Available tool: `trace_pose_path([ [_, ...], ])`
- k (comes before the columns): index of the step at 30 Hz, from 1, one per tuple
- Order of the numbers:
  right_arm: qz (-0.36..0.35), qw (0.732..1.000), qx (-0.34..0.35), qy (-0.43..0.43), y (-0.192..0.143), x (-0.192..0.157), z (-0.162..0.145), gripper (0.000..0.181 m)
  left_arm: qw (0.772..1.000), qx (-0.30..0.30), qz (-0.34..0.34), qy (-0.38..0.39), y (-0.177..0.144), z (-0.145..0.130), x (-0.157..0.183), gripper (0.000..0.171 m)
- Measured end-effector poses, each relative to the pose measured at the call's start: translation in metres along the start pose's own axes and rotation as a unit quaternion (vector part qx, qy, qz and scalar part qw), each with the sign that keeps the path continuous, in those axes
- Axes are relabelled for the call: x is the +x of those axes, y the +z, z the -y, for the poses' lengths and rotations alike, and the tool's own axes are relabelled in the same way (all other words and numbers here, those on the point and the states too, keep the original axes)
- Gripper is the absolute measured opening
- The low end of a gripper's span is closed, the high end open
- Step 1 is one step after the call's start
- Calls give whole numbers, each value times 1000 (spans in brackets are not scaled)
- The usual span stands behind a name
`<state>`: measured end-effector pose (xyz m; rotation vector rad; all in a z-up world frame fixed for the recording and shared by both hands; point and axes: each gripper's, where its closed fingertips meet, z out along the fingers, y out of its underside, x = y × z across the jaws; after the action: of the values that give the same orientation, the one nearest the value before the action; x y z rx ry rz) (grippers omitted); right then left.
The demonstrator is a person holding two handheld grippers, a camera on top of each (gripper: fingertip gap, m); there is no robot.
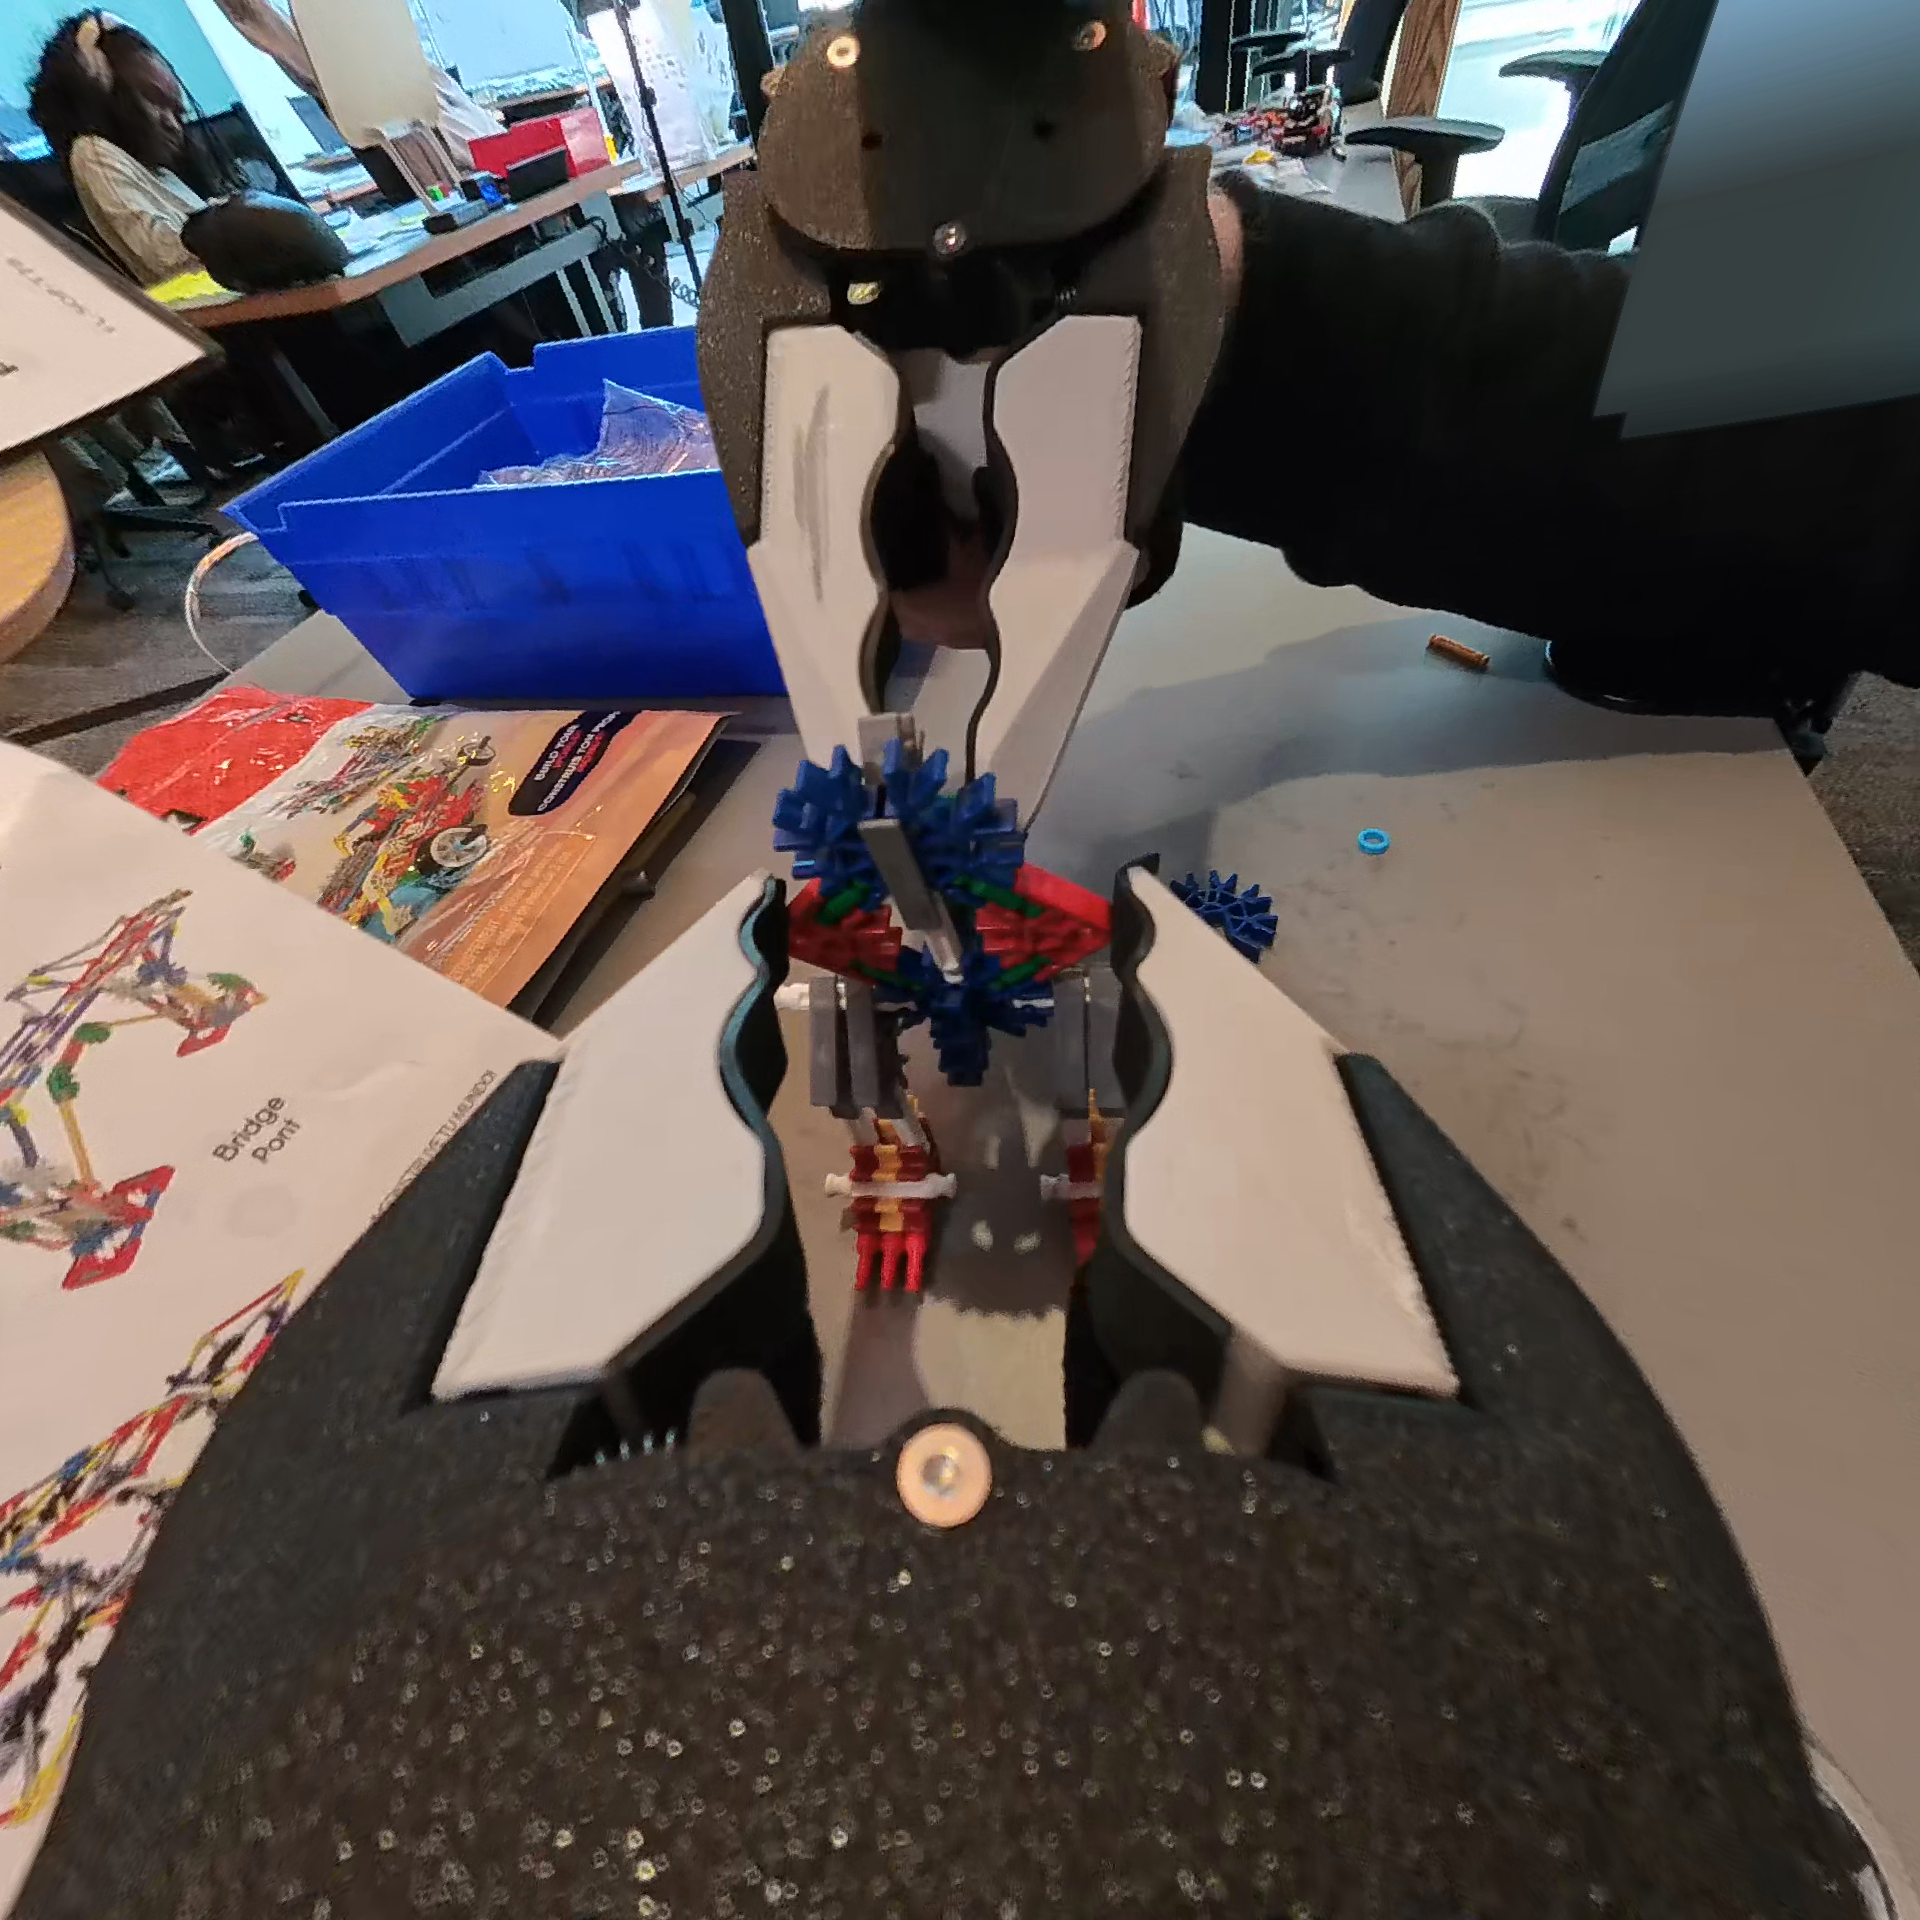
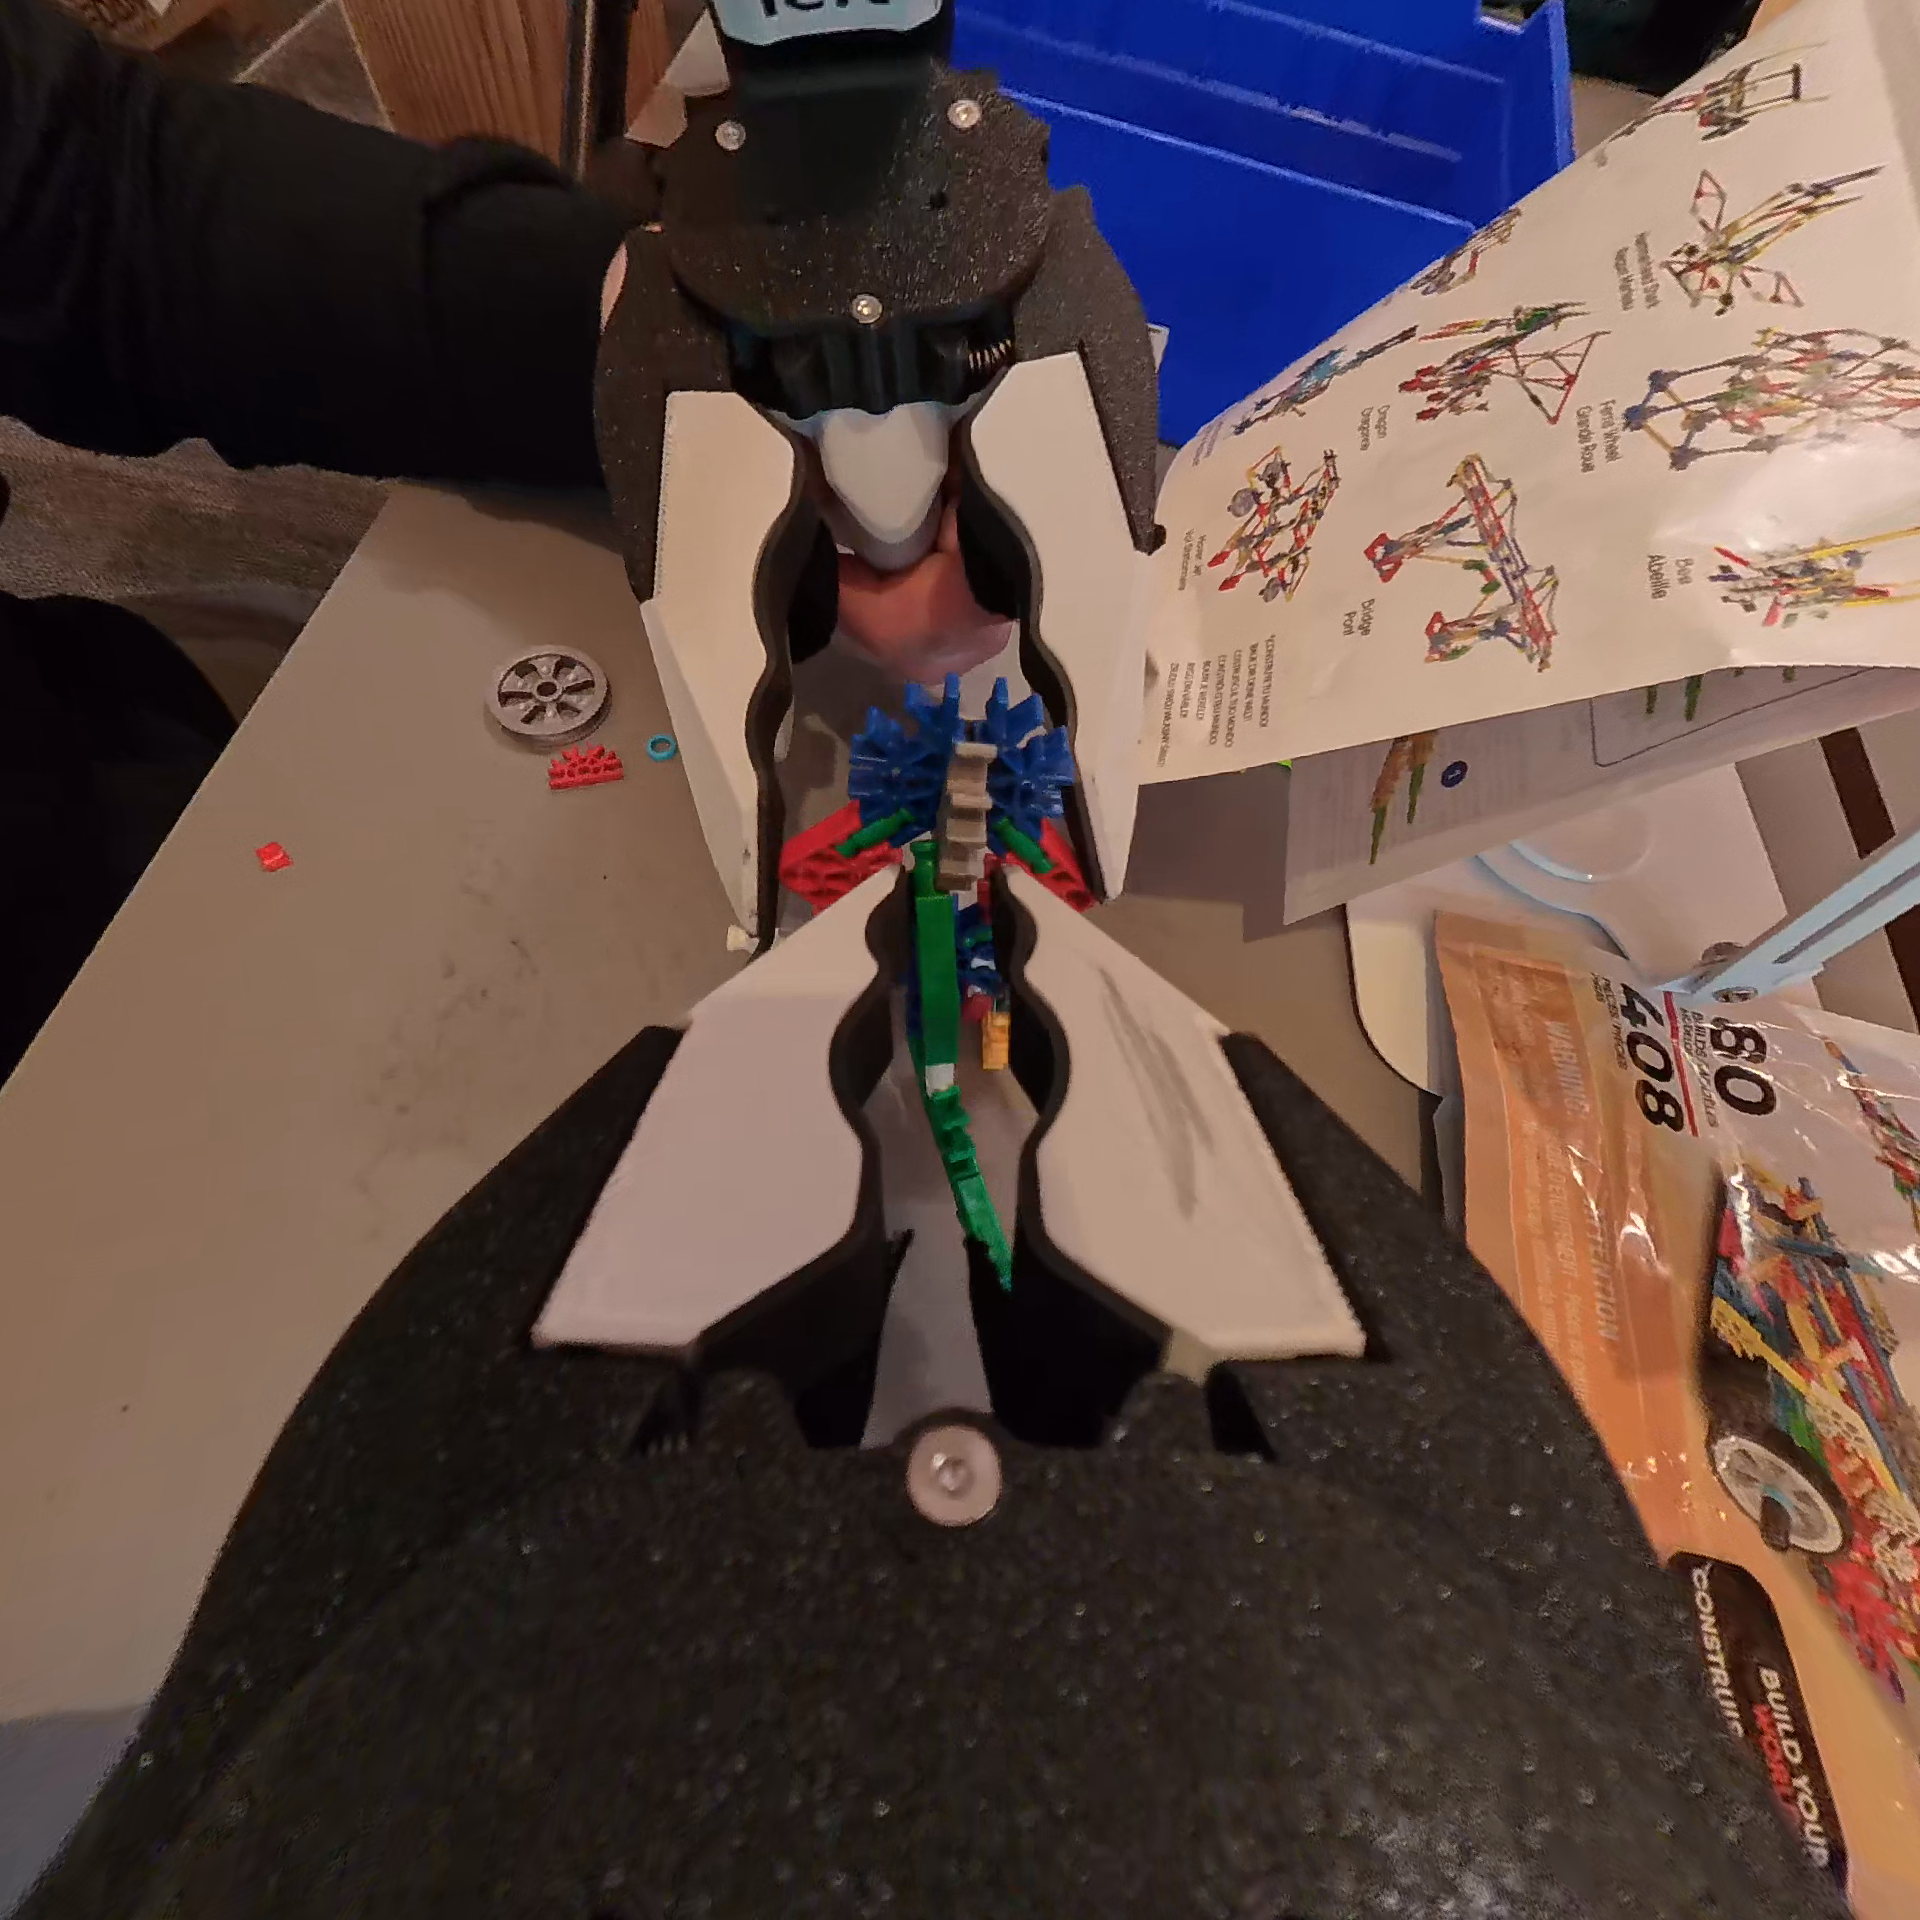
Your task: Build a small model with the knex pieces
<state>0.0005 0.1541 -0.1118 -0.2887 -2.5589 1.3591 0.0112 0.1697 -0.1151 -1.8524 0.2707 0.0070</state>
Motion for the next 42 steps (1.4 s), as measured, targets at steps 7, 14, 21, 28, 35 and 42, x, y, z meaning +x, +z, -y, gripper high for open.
trace_pose_path([
  [7,-14,1000,0,-17,3,3,5,10,1000,5,4,-6,-3,0,-4,59],
  [14,-14,999,-29,-3,0,1,0,14,1000,-4,6,12,0,0,-1,58],
  [21,-27,999,-16,-12,-9,4,5,17,1000,-5,8,13,1,0,-2,58],
  [28,-27,999,-10,-43,-5,1,10,10,1000,-5,10,17,3,1,-1,58],
  [35,-16,998,-1,-58,1,-2,13,6,1000,8,13,7,0,5,-3,48],
  [42,-22,999,8,-34,0,5,13,8,999,-10,44,17,1,5,-11,47],
])
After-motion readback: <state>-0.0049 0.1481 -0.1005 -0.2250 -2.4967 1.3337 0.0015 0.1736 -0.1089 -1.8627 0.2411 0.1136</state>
